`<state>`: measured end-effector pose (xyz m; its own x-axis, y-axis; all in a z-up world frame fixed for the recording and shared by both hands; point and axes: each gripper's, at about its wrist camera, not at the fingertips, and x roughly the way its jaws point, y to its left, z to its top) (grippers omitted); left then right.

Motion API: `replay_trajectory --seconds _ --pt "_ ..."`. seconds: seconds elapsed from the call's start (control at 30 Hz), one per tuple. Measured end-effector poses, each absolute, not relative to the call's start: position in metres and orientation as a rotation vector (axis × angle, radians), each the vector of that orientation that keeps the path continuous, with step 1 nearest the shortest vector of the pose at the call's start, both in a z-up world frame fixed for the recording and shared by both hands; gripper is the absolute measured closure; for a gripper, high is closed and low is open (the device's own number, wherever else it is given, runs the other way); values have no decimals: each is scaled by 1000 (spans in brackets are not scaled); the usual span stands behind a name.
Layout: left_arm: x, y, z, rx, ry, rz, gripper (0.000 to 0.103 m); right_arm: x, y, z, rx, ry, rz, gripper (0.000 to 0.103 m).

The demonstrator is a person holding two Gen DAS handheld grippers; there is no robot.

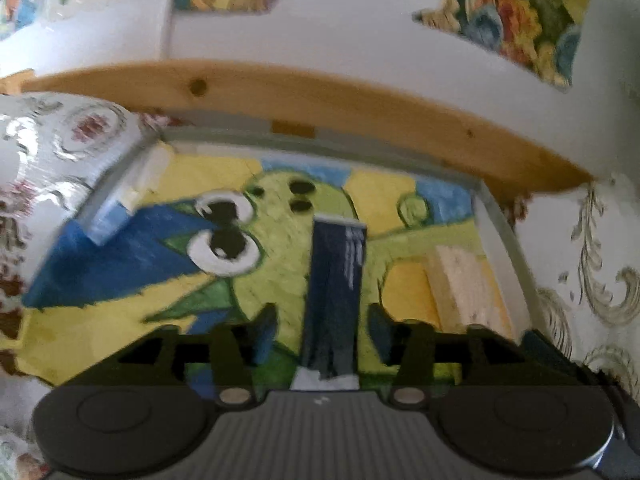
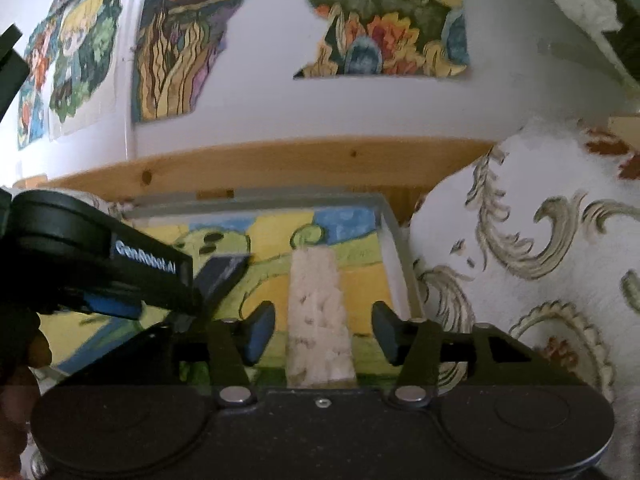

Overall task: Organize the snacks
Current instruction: 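Carry the white bar with right tool into the grey tray while left tool carries the blue packet there, then open both grippers in the tray and lift both tools away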

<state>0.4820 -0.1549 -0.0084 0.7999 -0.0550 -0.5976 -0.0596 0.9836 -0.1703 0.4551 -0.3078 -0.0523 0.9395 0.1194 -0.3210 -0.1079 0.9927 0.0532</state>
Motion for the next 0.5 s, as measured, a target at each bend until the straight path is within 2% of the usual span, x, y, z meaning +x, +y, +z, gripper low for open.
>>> replay_trajectory --seconds 0.03,0.1,0.17,0.37,0.5 --pt "478 -153 -3 -191 625 15 37 452 -308 -48 37 315 115 40" --pt "472 -147 6 -210 593 31 29 445 -308 -39 37 290 108 29" --pt "465 -141 16 -232 562 48 13 437 -308 -29 37 262 104 23" --pt "432 -125 47 -253 466 82 1 408 -307 4 53 212 101 13" --pt "402 -119 66 -214 401 78 1 382 -306 31 62 168 104 5"
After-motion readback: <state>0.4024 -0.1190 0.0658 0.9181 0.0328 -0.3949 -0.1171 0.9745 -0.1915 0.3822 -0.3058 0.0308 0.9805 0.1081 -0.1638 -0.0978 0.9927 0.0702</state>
